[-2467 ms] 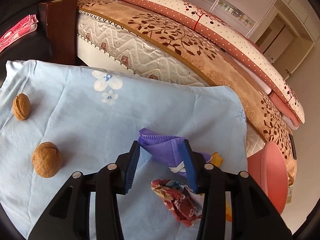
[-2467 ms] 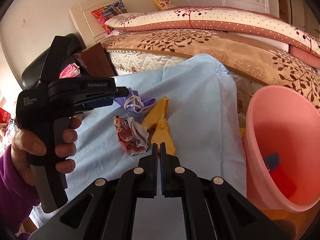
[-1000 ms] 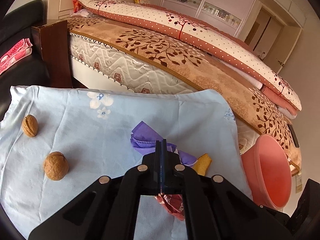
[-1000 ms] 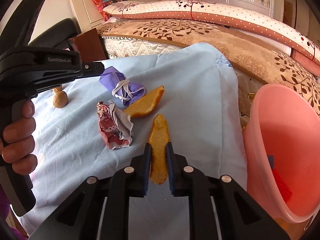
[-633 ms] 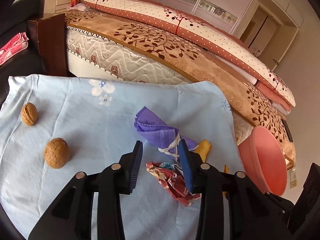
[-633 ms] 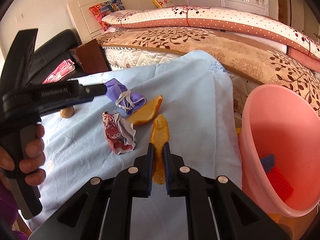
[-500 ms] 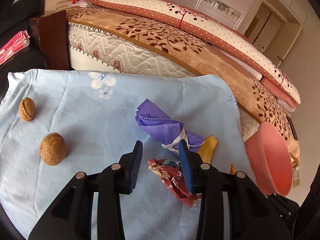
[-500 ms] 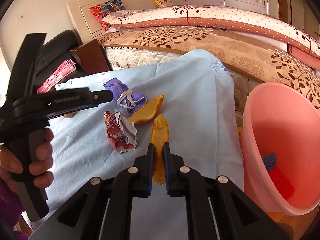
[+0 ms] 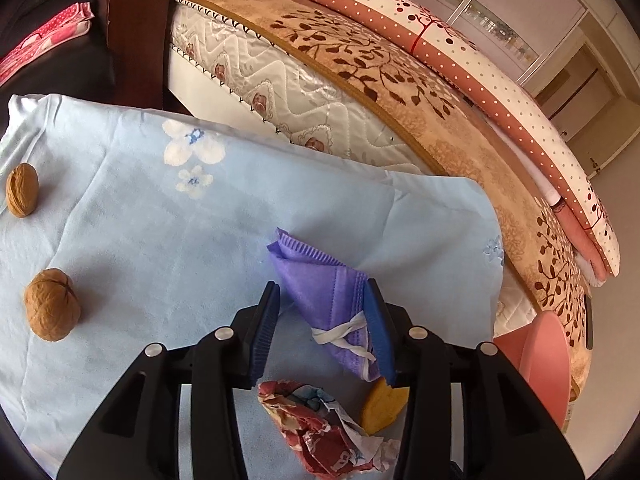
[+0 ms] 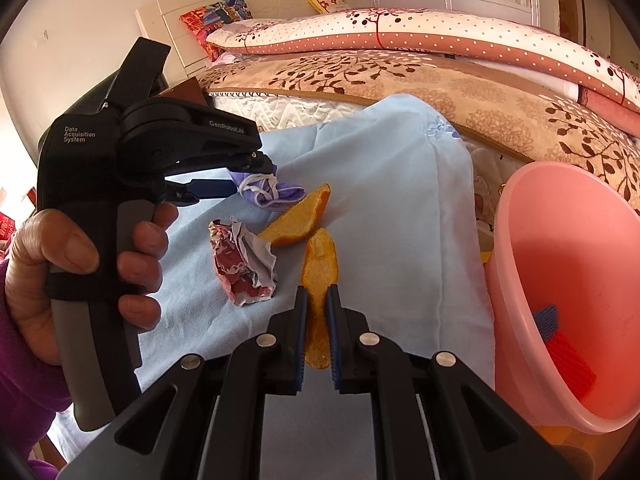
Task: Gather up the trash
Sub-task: 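Lift the purple mask with the left tool while the right tool holds the bread crust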
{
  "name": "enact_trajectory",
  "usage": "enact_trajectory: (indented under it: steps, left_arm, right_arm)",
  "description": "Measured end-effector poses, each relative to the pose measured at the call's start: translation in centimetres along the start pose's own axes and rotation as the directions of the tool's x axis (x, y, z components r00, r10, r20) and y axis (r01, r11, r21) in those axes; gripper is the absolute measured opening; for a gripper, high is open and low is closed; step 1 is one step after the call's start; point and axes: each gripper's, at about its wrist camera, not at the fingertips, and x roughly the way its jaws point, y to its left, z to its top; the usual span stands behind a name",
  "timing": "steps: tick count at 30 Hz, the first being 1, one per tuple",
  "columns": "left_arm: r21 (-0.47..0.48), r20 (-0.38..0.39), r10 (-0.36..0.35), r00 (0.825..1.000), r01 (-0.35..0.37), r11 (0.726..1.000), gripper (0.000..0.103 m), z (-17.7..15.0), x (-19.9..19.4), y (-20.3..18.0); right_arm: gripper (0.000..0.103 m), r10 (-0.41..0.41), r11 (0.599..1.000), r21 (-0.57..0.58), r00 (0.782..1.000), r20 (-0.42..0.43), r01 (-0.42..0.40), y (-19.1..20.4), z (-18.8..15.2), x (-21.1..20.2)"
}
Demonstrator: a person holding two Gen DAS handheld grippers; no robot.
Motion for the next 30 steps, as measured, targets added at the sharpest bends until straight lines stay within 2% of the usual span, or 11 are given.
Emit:
enact_trajectory:
  steps: [2, 4, 7, 12, 17, 30]
  left_arm:
    - [0.010, 0.001, 0.005, 1.000, -0.005, 1.000, 0.043, -0.1, 0.0, -0.2]
    - [0.032, 0.013, 0.002, 1.000, -0.002, 0.999, 0.036, -0.2, -0.3, -0.3]
    - [0.066, 0.034, 0.000, 0.999, -0.002, 0.998, 0.032, -0.6, -1.1, -0.6]
    - [0.138, 0.096, 0.017, 0.995, -0.030, 0.990, 0.032, -1.5, -3.4, -1.4]
    - [0.202, 0.174, 0.052, 0.983, -0.087, 0.976, 0.032, -3.0, -6.1, -1.8]
    - [0.227, 0.279, 0.085, 0.957, -0.151, 0.962, 0.032, -5.5, -11.4, -0.9]
  right_arm:
    - [0.009, -0.001, 1.000, 0.003, 1.000, 0.000, 0.001, -0.1, 0.0, 0.0]
    - [0.009, -0.002, 1.000, 0.004, 1.000, 0.005, 0.002, 0.0, 0.0, -0.1]
    - [0.009, -0.004, 1.000, 0.003, 1.000, 0.013, 0.004, 0.1, 0.0, -0.4]
    - [0.009, -0.005, 1.000, -0.002, 1.000, 0.023, 0.005, 0.2, 0.1, -0.8]
    - [0.009, -0.003, 1.000, -0.011, 0.999, 0.038, 0.004, 0.6, 0.2, -1.5]
    - [0.009, -0.004, 0.999, -0.037, 0.998, 0.063, 0.006, 2.7, 0.5, -3.2]
